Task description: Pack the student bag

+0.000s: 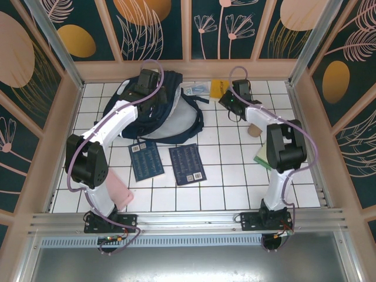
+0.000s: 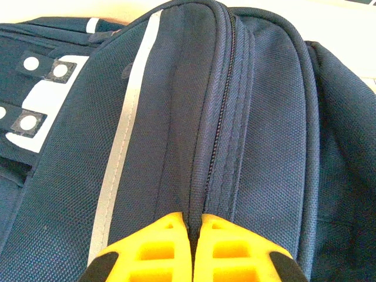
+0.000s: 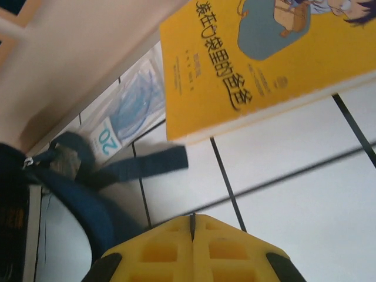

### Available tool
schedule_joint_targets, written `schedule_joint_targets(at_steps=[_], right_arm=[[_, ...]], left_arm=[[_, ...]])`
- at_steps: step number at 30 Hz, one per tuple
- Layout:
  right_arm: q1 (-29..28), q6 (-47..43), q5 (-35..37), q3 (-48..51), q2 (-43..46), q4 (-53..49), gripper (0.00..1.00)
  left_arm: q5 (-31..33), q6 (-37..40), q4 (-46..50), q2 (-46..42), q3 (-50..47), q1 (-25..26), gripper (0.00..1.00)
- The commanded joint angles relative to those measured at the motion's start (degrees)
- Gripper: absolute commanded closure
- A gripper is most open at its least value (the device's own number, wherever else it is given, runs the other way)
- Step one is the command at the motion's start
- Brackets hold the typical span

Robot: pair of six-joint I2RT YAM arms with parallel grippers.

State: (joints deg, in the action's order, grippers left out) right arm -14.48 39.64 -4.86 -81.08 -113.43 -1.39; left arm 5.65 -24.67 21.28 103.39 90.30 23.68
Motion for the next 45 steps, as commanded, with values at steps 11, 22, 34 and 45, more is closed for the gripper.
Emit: schedule_joint_targets(at_steps=[11, 22, 34, 45], right_arm=[[4.49, 12.60, -5.55, -39.04, -31.14, -12.10, 1.00], [3.12, 4.82, -4.63, -38.10, -31.94, -25.67, 1.00], [0.76, -4.50, -6.71, 6.34, -6.07, -19.80, 1.00], [-0.32, -13.06, -4.20, 25.10, 11.28, -19.65, 1.00]], left_arm=[[-1.77, 0.88, -1.59, -0.48, 2.07, -0.83, 1.00], [-0.08, 1.69, -1.83, -0.30, 1.50, -0.83, 1.00], [3.27, 3.66, -1.42, 1.67, 1.76, -0.83, 1.00], [9.02, 7.73, -0.15, 4.33, 2.70, -1.03, 1.00]])
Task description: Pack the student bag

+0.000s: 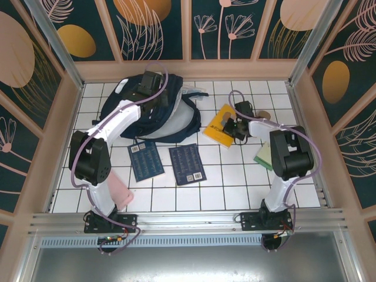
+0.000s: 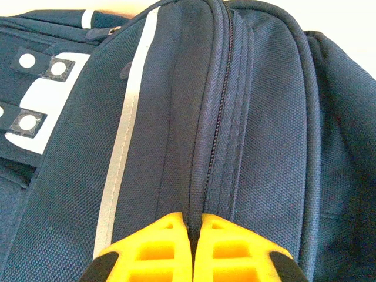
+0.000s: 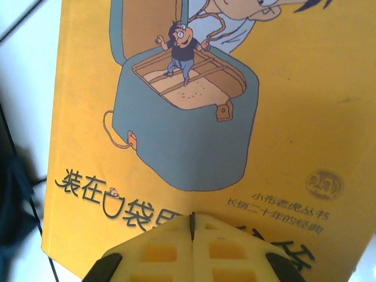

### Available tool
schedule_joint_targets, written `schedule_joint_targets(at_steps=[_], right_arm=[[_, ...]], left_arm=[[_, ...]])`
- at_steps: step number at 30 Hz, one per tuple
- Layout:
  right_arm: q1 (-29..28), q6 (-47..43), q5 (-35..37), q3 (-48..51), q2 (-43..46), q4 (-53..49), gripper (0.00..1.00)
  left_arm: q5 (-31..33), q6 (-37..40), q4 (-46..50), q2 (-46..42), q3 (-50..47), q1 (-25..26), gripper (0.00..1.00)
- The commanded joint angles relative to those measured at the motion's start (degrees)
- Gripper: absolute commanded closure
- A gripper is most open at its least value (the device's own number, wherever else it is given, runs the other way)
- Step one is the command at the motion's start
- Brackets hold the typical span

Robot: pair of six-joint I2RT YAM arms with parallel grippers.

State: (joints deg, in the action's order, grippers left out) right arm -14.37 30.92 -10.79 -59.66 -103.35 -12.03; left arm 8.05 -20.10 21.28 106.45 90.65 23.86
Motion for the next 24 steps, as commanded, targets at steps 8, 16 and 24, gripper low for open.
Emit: schedule_joint_targets(at_steps=[8, 16, 24], right_arm=[[-0.48, -4.70, 2.07, 4.67, 10.22, -7.93, 0.76], [-0.09, 1.27, 9.22, 9.30, 19.02, -3.30, 0.46], [3.24, 6.53, 7.41, 12.35, 16.58, 1.94, 0.40]], left_arm=[[0.61, 1.21, 2.59, 1.87, 6.51, -1.36, 0.89], [-15.39, -9.66, -3.22, -0.89, 2.63, -0.56, 0.54], [-25.66, -15.01, -11.90, 6.03, 1.96, 6.62, 0.55]])
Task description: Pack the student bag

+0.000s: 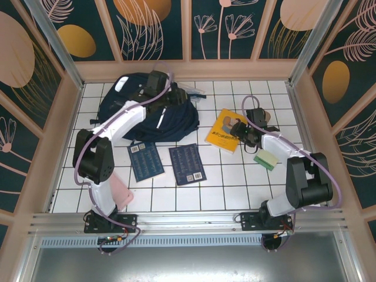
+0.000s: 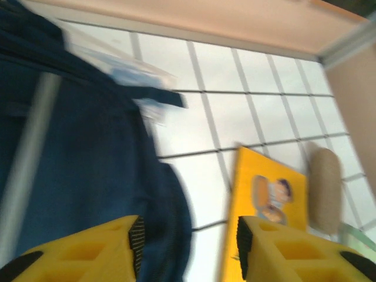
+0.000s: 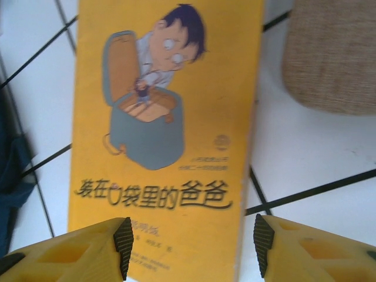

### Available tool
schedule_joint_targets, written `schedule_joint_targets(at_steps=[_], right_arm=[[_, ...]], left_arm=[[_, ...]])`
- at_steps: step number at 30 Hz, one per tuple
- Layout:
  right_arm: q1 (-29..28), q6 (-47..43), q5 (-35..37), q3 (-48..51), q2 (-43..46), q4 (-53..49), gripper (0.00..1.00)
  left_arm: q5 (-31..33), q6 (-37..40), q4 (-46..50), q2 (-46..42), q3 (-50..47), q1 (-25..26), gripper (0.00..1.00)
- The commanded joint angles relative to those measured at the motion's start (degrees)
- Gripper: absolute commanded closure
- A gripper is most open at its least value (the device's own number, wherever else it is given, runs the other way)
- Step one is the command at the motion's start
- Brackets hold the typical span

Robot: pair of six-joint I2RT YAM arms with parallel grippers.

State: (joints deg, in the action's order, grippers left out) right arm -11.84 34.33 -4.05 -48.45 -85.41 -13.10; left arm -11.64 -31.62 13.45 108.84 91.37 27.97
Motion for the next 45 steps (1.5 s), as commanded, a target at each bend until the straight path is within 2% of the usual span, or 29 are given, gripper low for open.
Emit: schedule_joint_targets(at_steps=[1, 7, 14, 27, 32, 34, 40, 45], right_arm=[[0.82, 3.56, 1.04, 1.37, -1.86, 3.58, 0.40], [1.71, 5.92, 1.65, 2.46, -5.39, 6.86, 0.41], [1.89, 5.65, 1.19, 1.87, -9.65, 9.70, 0.42], [1.69, 4.27, 0.10, -0.30, -14.61, 10.65, 0.45], [1.20, 3.82, -0.99, -1.62, -16.35, 10.93, 0.46], [0.94, 3.68, -1.87, -1.88, -16.75, 11.52, 0.46], [-0.32, 3.37, -7.80, -2.60, -17.03, 15.03, 0.49], [-1.03, 2.93, -8.44, -3.77, -16.87, 14.78, 0.50]], left_arm=[[-6.80, -4.41, -4.49, 5.21, 1.85, 3.15, 0.56], [-9.44, -5.35, -5.91, 13.22, 4.34, 5.92, 0.57], [-9.34, -4.25, -3.44, 21.04, 8.32, 8.14, 0.55], [-10.16, -3.72, -0.61, 28.82, 13.19, 10.79, 0.55], [-7.80, -2.22, 2.78, 30.55, 14.12, 11.58, 0.55], [-9.76, -2.67, 2.13, 30.60, 13.32, 11.67, 0.56], [-20.37, -8.16, -7.81, 27.48, 8.71, 11.60, 0.56], [-29.55, -14.39, -18.33, 24.04, 5.28, 11.58, 0.59]])
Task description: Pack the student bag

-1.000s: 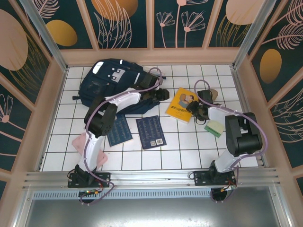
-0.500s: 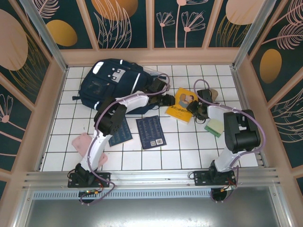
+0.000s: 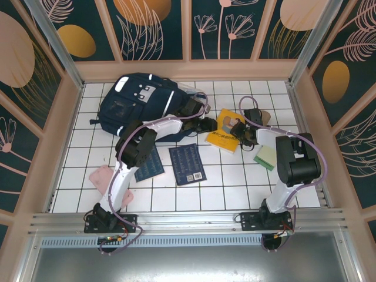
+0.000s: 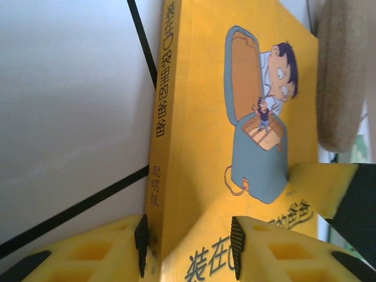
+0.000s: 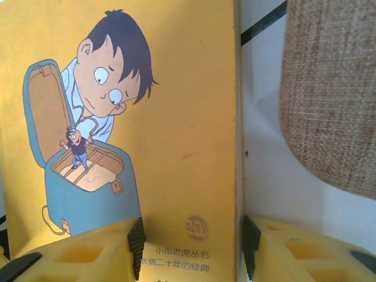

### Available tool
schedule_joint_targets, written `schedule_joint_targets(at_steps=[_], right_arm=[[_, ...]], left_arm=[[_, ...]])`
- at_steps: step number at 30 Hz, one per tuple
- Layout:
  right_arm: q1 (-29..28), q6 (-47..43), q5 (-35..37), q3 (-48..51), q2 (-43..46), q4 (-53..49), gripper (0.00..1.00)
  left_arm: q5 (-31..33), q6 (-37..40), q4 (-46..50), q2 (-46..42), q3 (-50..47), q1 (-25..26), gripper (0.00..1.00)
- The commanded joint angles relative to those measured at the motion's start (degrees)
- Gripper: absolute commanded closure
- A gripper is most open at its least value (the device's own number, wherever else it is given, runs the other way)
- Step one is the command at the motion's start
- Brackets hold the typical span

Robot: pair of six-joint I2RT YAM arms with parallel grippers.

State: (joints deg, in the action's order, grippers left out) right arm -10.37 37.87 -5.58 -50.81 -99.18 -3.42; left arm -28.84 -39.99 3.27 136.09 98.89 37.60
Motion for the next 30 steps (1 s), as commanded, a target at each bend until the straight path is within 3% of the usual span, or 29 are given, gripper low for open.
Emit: schedule_joint_targets(at_steps=[1, 7, 15, 18, 27, 30], right_arm=[[-2.53, -0.60, -6.73, -1.42, -2.98, 4.88, 0.50], [-2.43, -0.56, -6.63, -0.42, -2.74, 4.83, 0.50], [-2.29, -0.88, -6.37, 0.76, -1.98, 4.94, 0.50], [-2.30, -0.78, -6.37, 1.17, -1.60, 4.83, 0.50], [-2.29, -1.08, -3.86, 1.51, -1.62, 2.65, 0.54], [-2.26, -1.72, -2.46, 1.21, -2.27, 1.58, 0.58]], left_arm=[[-13.95, -7.83, -11.35, -4.19, -3.51, 1.94, 0.59], [-18.36, -13.79, -20.73, -6.21, -6.58, 1.79, 0.59], [-15.25, -10.32, -12.97, -3.69, -5.05, 1.93, 0.59], [-8.64, -4.54, -3.58, -3.42, -2.84, 1.85, 0.61], [0.94, -1.70, -3.15, -10.85, -6.01, -1.02, 0.59], [5.26, -0.23, 1.65, -9.89, -3.91, -2.22, 0.58]])
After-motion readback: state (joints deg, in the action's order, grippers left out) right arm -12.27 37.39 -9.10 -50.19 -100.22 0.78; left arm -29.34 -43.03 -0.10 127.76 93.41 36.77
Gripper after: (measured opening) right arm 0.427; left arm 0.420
